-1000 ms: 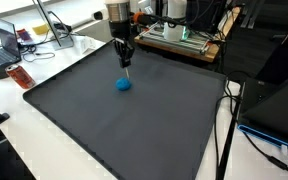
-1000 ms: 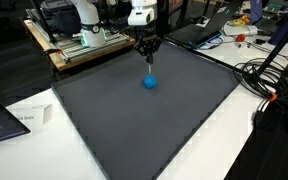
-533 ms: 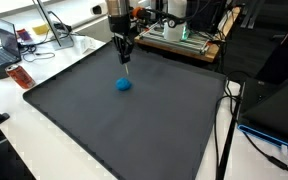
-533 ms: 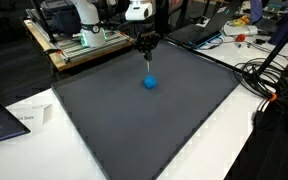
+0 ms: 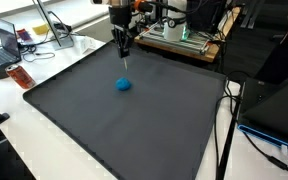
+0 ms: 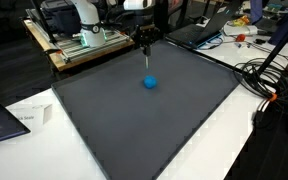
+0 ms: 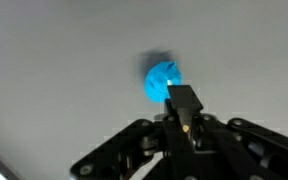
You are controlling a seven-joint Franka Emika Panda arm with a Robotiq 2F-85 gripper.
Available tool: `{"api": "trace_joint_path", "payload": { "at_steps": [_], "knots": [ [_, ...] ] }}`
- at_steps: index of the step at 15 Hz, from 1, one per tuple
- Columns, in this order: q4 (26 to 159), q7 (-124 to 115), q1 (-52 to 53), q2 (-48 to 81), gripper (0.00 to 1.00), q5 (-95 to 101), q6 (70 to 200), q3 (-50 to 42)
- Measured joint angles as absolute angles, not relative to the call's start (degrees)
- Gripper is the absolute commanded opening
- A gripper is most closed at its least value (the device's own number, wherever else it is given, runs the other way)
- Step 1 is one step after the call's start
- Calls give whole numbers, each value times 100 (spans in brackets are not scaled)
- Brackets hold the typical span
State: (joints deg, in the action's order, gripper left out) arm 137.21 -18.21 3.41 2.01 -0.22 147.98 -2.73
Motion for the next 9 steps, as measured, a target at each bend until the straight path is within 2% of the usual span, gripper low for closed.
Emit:
{"api": "trace_joint_path", "payload": {
  "at_steps": [9],
  "knots": [
    [13690, -3509, 350, -158, 3, 1334, 14480, 117]
  ]
}}
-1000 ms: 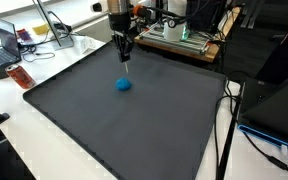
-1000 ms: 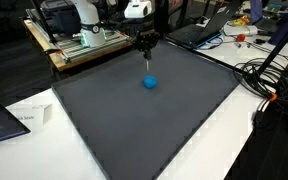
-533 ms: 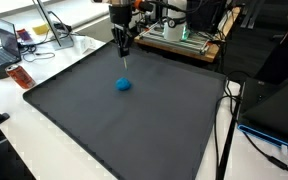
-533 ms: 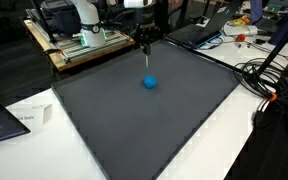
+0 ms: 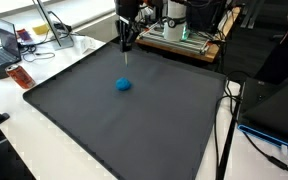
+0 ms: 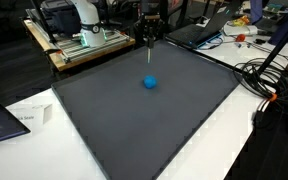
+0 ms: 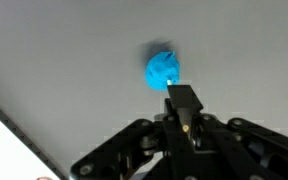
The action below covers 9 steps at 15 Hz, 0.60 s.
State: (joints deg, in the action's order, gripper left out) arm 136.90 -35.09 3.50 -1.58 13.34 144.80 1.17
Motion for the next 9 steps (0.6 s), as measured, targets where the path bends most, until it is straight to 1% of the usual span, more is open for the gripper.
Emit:
{"api": "trace_joint_path", "payload": {
  "at_steps": [8, 9],
  "knots": [
    [13211, -4883, 499, -172, 3, 2386, 13586, 676],
    [13119, -5034, 535, -146, 13, 2506, 13439, 733]
  ]
}}
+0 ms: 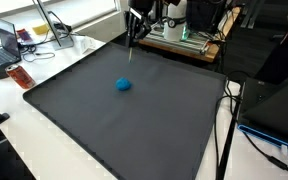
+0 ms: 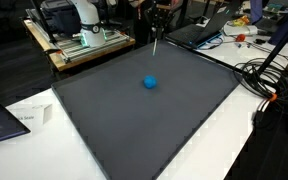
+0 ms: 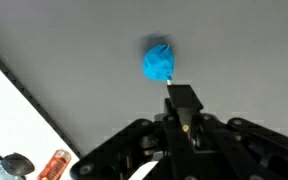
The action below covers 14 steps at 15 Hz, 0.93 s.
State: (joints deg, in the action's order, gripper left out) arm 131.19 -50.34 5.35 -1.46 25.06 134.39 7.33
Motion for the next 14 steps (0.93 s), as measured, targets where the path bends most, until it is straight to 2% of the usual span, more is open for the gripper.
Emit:
{"api": "trace_joint_path", "payload": {
  "at_steps": [6, 7, 14],
  "knots": [
    [12842, -5138, 648, 38, 13, 2599, 13218, 838],
    [12841, -5138, 647, 44, 3, 2600, 13218, 836],
    [12279, -5679, 912, 440, 3, 3101, 12743, 896]
  ]
}}
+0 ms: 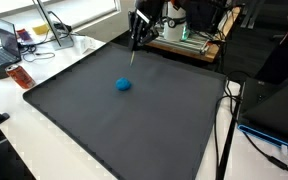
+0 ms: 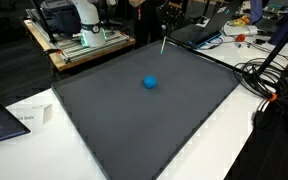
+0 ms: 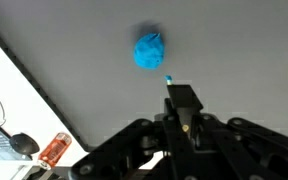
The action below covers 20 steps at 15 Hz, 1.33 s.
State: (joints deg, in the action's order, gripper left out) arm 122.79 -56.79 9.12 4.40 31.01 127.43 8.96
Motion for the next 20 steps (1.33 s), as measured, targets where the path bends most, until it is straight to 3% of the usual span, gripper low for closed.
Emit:
{"api": "trace_joint_path", "payload": {
  "at_steps": [12, 20],
  "knots": [
    [10384, -6348, 1731, 1969, 3, 4031, 10720, 847],
    [9547, -6340, 1803, 2858, 3, 4059, 10437, 600]
  ]
}}
